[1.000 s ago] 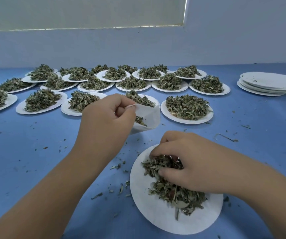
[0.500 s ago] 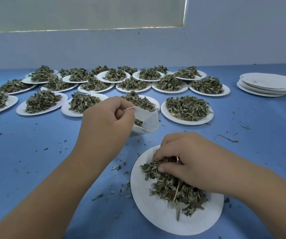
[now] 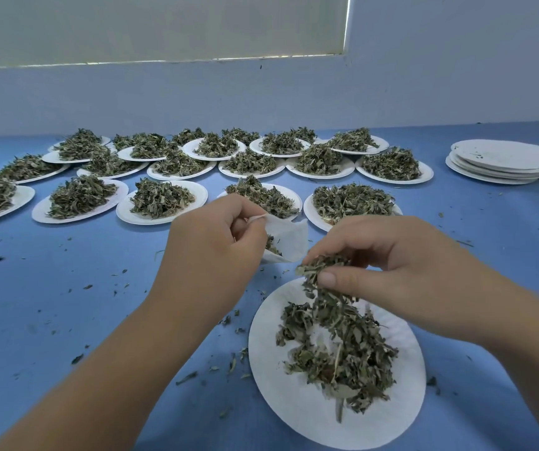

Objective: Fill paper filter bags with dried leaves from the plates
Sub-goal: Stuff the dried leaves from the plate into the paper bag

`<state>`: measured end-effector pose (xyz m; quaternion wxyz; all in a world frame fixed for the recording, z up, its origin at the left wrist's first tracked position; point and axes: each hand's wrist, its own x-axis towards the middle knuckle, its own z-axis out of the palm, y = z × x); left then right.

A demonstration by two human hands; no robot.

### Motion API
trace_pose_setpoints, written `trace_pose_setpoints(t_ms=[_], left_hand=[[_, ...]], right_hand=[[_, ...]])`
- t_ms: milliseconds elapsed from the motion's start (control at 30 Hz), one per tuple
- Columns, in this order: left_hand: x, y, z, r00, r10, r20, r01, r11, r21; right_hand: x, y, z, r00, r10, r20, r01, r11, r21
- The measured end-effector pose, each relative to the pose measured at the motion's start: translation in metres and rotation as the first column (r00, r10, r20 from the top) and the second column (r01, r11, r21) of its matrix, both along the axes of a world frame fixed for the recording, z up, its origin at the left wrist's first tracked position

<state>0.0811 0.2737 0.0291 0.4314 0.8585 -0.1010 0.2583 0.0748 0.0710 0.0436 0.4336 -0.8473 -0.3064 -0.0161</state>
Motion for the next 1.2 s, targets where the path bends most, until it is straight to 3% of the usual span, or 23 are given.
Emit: trace_pose_setpoints(t_ms=[100,200,500,800,1033,1200], left_hand=[[-0.002,-0.002,-0.001,1.000,-0.022,0.007,0.021,1.000,0.020],[-0.004,-0.006,-0.003,0.999,-0.039,0.017,0.039,0.998,0.046],[-0.009,-0.017,-0.006,0.992,-0.118,-0.046,0.119,0.993,0.016],[-0.009,-0.022,-0.006,0.978,-0.162,-0.128,0.153,0.985,-0.079],[-0.010,-0.026,-0.005,0.970,-0.198,-0.140,0.183,0.977,-0.113],[-0.011,-0.024,-0.005,0.975,-0.169,-0.146,0.149,0.979,-0.138]], right_hand=[[0.000,-0.001,0.003,1.000,-0.017,0.007,0.016,0.991,0.129],[-0.002,0.001,0.001,0.995,-0.094,0.044,0.086,0.984,0.153],[-0.007,0.014,-0.007,0.897,-0.338,0.284,0.353,0.936,-0.001],[-0.010,0.017,-0.005,0.889,-0.236,0.392,0.339,0.916,-0.216],[-0.011,0.022,-0.013,0.824,-0.324,0.465,0.395,0.916,-0.062],[-0.009,0.019,-0.011,0.834,-0.275,0.478,0.346,0.936,-0.066]])
